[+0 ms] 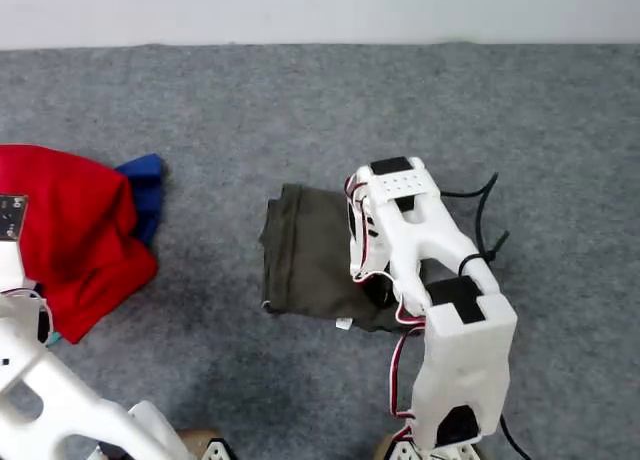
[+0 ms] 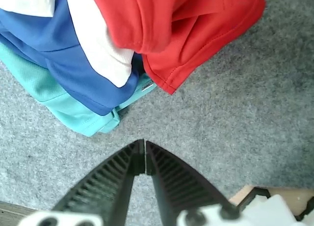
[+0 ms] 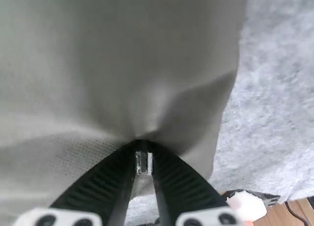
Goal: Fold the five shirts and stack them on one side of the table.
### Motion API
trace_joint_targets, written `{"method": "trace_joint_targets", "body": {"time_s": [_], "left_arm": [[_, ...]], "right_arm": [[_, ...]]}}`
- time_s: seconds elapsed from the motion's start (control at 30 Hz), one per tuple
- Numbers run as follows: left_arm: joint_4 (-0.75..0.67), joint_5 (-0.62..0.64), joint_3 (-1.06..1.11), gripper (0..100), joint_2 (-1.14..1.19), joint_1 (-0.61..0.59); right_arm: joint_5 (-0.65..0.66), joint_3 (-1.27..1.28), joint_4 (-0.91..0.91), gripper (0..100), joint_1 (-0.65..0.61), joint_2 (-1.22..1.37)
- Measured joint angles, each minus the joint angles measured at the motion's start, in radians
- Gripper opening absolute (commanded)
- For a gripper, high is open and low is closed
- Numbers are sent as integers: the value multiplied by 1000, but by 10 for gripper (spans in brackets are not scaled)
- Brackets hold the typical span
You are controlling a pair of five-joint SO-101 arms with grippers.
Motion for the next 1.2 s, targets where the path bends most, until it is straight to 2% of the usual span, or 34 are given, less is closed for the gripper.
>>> {"method": "trace_joint_targets", "body": {"time_s": [0.2, 0.33, 0.63, 0.9, 1.03, 1.2], "left_arm": [[0, 0, 0, 16, 0, 0], [0, 0, 0, 16, 0, 0], [0, 0, 0, 16, 0, 0], [0, 0, 0, 16, 0, 0], [0, 0, 0, 16, 0, 0], [0, 0, 0, 16, 0, 0]], "right_arm": [[3, -109, 44, 10, -21, -117], [57, -157, 26, 10, -34, -199], [245, -161, -359, 10, 117, -132], [272, -161, -529, 10, 124, 75], [272, -206, -532, 10, 124, 80], [272, -315, -367, 15, 107, 23]]}}
